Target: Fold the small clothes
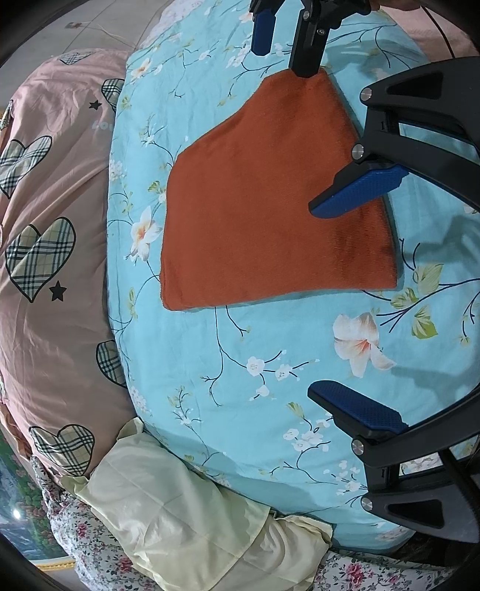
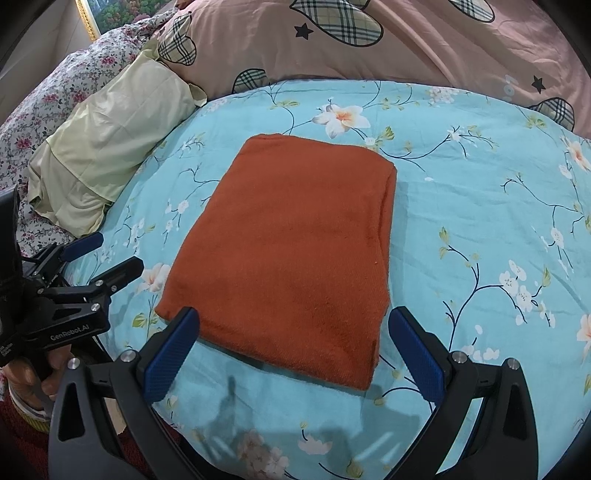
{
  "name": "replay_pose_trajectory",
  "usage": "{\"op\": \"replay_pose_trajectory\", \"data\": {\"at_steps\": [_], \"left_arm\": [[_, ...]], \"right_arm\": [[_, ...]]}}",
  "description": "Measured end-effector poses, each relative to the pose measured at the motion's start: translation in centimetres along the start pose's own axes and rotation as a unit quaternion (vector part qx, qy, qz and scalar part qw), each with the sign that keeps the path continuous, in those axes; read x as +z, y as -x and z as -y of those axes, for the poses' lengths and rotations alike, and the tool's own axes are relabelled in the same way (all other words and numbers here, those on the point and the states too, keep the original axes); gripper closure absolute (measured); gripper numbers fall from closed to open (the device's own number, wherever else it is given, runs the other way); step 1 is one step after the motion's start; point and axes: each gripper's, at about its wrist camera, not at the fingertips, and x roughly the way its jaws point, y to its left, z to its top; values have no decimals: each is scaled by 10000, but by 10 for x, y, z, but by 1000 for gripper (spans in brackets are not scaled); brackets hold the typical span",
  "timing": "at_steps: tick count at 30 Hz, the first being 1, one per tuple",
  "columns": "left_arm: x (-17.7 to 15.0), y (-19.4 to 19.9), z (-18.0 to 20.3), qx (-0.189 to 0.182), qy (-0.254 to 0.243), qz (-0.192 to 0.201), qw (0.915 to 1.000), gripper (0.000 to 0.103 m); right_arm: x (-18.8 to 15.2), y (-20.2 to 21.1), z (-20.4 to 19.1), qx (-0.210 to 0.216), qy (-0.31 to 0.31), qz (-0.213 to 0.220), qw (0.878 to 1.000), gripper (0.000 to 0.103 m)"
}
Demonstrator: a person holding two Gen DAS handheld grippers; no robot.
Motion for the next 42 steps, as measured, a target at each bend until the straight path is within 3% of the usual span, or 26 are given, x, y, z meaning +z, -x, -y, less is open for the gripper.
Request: {"op": "replay_pose_trajectory", "data": {"at_steps": [42], "left_arm": [[11, -1, 5, 21, -104, 36, 9999, 13]], "right_arm": [[5, 2, 5, -72, -71, 55, 9999, 1]]}}
